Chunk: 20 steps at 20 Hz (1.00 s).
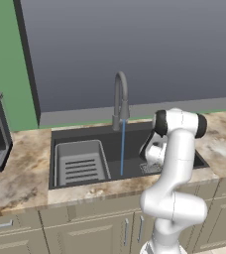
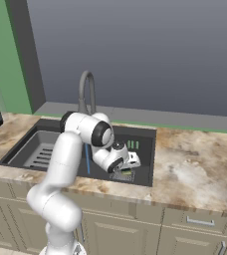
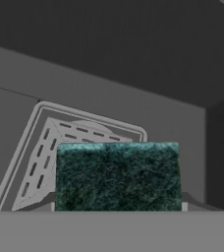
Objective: Soak the sponge with water for a few seconds and then drop it inside the sink.
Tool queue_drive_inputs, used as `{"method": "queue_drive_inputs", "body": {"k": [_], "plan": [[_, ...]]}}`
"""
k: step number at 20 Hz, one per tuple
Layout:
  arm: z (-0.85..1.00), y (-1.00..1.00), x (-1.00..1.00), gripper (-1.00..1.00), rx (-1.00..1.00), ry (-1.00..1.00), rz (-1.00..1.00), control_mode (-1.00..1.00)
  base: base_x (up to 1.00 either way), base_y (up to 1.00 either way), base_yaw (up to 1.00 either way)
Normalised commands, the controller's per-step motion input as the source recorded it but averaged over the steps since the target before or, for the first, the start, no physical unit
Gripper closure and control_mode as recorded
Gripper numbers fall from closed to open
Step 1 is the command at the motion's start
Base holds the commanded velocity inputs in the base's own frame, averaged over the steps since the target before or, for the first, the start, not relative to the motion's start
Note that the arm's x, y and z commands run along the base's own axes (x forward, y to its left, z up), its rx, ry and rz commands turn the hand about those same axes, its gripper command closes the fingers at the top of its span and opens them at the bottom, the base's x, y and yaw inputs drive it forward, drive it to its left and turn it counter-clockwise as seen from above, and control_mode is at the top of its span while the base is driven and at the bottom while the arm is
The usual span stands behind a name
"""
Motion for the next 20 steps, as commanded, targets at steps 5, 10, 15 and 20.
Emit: {"method": "queue_drive_inputs", "body": {"k": [5, 10, 15, 20], "plan": [[-0.08, 0.0, 0.0, 1.0, 0.0, 0.05, 0.0, -1.0, 0.0, 0.0, 0.0], [-0.04, 0.0, 0.0, 1.0, 0.0, 0.02, 0.0, -1.0, 0.0, 0.0, 0.0], [0.0, 0.0, 0.0, 1.0, 0.0, 0.0, 0.0, -1.0, 0.0, 0.0, 0.0], [0.0, 0.0, 0.0, -1.0, 0.0, 0.0, 0.0, -1.0, 0.0, 0.0, 0.0]]}}
